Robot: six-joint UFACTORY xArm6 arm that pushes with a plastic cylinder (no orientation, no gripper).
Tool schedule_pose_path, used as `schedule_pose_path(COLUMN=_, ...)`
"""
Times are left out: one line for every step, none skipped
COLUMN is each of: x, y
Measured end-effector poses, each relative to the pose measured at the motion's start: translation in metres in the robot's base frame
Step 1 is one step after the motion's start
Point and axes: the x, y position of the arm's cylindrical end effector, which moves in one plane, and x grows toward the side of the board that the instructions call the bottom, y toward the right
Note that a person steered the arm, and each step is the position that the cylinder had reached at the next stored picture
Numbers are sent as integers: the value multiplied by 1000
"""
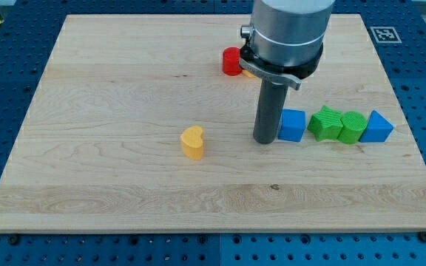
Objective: Move the yellow heart towards center
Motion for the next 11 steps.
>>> schedule_pose_path(x=31, y=0)
schedule_pose_path(x=60, y=-5)
schedule_pose_path(x=79, y=-52)
schedule_pose_path(x=64, y=-55)
schedule_pose_path(x=61, y=-62)
schedule_pose_path(x=47, y=-78)
schedule_pose_path(x=44, y=-78)
schedule_pose_path(x=23, y=-78)
schedule_pose_path(x=17, y=-81)
schedule_pose_path(x=58, y=-87)
schedule_pose_path(x=69, y=-101)
